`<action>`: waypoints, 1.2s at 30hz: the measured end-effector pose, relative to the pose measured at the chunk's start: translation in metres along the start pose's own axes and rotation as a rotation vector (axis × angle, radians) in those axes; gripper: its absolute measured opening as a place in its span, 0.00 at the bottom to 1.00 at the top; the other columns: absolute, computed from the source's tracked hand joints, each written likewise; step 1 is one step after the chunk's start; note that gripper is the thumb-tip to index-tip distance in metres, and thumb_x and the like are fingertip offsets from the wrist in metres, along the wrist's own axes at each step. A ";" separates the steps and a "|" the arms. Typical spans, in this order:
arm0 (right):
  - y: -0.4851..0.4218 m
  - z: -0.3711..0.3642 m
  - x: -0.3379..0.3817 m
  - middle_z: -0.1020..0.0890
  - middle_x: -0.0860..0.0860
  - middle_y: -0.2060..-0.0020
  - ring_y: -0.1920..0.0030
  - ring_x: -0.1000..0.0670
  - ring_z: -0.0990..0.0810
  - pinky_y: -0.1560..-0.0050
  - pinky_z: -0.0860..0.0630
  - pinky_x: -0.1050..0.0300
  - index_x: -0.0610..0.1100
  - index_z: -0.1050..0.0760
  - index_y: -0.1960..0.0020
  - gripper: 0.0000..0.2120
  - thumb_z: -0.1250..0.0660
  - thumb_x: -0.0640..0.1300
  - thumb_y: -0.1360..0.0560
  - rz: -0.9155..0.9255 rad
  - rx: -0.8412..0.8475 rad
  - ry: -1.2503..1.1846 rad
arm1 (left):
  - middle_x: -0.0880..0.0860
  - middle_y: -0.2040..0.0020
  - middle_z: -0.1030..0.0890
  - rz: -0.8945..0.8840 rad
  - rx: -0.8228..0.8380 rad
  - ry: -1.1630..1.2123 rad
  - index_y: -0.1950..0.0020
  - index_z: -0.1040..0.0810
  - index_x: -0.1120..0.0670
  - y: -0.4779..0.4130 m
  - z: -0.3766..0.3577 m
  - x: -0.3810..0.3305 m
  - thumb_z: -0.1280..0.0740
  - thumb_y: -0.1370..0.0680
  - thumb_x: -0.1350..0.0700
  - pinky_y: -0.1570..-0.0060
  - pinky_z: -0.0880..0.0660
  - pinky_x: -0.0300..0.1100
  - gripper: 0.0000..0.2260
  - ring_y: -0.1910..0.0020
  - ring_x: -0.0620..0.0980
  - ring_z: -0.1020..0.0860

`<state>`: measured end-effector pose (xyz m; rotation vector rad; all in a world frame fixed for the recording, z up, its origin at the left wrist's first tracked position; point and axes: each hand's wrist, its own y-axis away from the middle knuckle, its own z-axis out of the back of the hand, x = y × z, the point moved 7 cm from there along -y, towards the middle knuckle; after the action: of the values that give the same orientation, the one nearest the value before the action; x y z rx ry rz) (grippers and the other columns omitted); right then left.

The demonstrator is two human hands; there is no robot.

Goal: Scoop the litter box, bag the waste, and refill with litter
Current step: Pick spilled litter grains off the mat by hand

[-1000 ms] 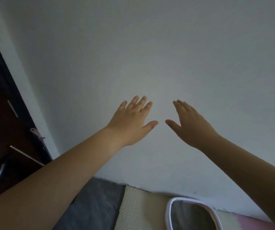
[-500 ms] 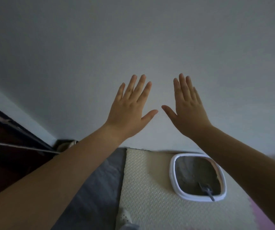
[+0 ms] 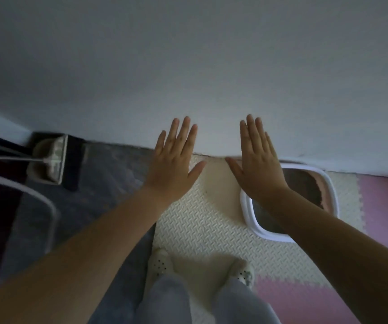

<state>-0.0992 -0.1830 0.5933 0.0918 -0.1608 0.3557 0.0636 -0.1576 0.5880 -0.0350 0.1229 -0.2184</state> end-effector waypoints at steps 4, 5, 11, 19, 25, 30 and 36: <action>0.009 -0.151 -0.048 0.59 0.43 0.23 0.23 0.46 0.62 0.24 0.59 0.51 0.38 0.58 0.22 0.35 0.51 0.58 0.19 -0.065 0.029 -0.023 | 0.56 0.22 0.57 0.045 0.091 0.042 0.22 0.57 0.58 0.022 -0.168 0.011 0.52 0.20 0.40 0.25 0.53 0.53 0.33 0.23 0.54 0.59; 0.012 -0.189 -0.059 0.58 0.43 0.23 0.23 0.46 0.62 0.24 0.59 0.51 0.38 0.58 0.22 0.35 0.52 0.58 0.19 -0.085 0.030 -0.033 | 0.56 0.22 0.58 0.055 0.118 0.047 0.22 0.58 0.58 0.029 -0.210 0.014 0.52 0.20 0.40 0.25 0.54 0.52 0.34 0.23 0.54 0.59; 0.024 -0.422 -0.112 0.59 0.43 0.23 0.23 0.46 0.63 0.24 0.57 0.50 0.37 0.59 0.23 0.37 0.55 0.61 0.21 -0.131 0.178 -0.012 | 0.56 0.22 0.58 0.051 0.291 0.071 0.24 0.61 0.58 0.054 -0.444 0.021 0.54 0.21 0.39 0.25 0.55 0.50 0.34 0.23 0.53 0.59; 0.032 -0.632 -0.153 0.68 0.44 0.25 0.26 0.49 0.70 0.25 0.64 0.52 0.38 0.68 0.24 0.35 0.56 0.58 0.19 -0.174 0.439 -0.064 | 0.57 0.24 0.66 -0.011 0.451 -0.009 0.26 0.66 0.60 0.058 -0.657 0.045 0.64 0.24 0.36 0.27 0.66 0.47 0.36 0.26 0.52 0.68; 0.033 -0.653 -0.160 0.61 0.43 0.23 0.24 0.47 0.64 0.26 0.64 0.54 0.38 0.64 0.23 0.38 0.62 0.62 0.23 -0.092 0.307 -0.051 | 0.57 0.24 0.64 -0.026 0.413 -0.046 0.24 0.60 0.61 0.059 -0.675 0.047 0.65 0.25 0.37 0.26 0.63 0.48 0.37 0.25 0.53 0.65; 0.018 -0.636 -0.165 0.31 0.40 0.31 0.31 0.41 0.34 0.30 0.40 0.52 0.38 0.36 0.27 0.29 0.39 0.53 0.22 -0.109 -0.010 -0.182 | 0.56 0.24 0.63 -0.026 0.357 0.024 0.23 0.60 0.61 0.059 -0.681 0.050 0.66 0.24 0.36 0.26 0.63 0.49 0.38 0.25 0.51 0.66; -0.015 -0.626 -0.164 0.23 0.51 0.51 0.48 0.49 0.28 0.47 0.32 0.60 0.46 0.19 0.43 0.13 0.29 0.48 0.27 -0.134 -0.106 -0.383 | 0.47 0.25 0.37 0.123 0.195 0.839 0.25 0.38 0.52 0.046 -0.635 0.053 0.49 0.20 0.43 0.31 0.42 0.32 0.26 0.27 0.38 0.41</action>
<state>-0.1577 -0.1792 -0.0513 0.0650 -0.5491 0.1923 0.0450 -0.1375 -0.0503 0.2621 0.9355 -0.1091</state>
